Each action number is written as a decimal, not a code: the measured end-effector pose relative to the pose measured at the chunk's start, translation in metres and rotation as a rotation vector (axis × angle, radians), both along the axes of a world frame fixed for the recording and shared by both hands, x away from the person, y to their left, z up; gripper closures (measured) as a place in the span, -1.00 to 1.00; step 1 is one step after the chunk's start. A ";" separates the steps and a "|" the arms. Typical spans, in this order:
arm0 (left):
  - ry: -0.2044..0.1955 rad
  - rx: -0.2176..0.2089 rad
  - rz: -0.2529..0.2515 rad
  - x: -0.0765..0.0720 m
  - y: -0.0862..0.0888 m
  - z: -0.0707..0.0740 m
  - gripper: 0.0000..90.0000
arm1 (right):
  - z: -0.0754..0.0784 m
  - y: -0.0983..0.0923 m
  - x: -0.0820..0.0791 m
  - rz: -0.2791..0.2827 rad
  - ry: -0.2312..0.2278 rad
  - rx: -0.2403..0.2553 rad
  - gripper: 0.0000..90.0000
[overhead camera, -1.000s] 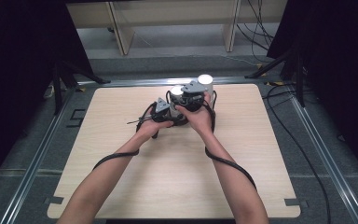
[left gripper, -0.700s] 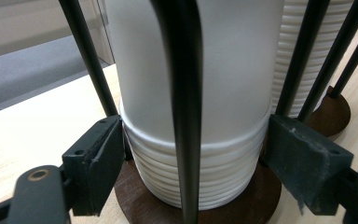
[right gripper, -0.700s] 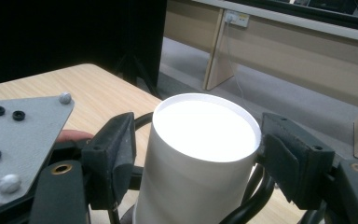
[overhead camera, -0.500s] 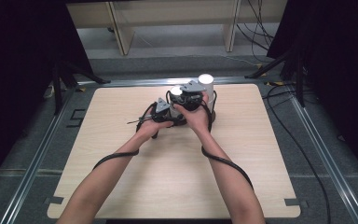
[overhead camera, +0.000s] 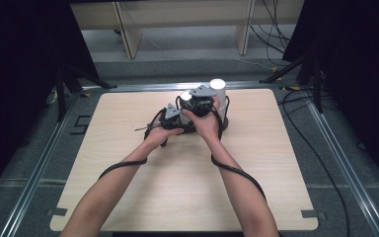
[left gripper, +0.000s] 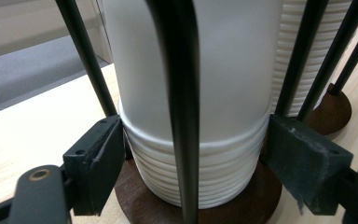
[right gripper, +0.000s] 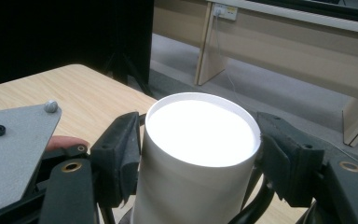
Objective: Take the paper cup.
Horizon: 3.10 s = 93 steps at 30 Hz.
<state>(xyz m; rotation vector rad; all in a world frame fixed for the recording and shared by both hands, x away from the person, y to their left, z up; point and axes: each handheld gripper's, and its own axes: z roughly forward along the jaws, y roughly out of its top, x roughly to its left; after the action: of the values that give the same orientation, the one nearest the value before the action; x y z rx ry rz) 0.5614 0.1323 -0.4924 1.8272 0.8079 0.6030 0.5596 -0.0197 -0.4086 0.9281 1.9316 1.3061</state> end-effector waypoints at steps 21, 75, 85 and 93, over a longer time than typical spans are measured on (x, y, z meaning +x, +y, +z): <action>-0.001 0.004 -0.004 0.000 0.000 0.000 -0.55 | 0.000 0.000 0.001 0.000 0.004 0.045 -0.21; 0.063 -0.069 -0.014 0.005 0.004 0.001 -0.56 | 0.003 0.004 0.002 -0.057 0.071 0.094 -0.23; 0.060 -0.001 -0.016 0.005 0.005 0.003 -0.53 | 0.008 0.005 0.000 -0.065 0.049 0.112 -0.19; 0.061 -0.014 -0.011 0.005 0.004 0.003 -0.53 | 0.020 0.004 -0.001 -0.055 0.030 0.121 -0.19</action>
<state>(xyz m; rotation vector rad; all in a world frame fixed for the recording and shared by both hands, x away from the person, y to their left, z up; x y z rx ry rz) 0.5660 0.1362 -0.4893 1.8434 0.8400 0.5353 0.5585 -0.0158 -0.3889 1.0579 1.8526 1.3968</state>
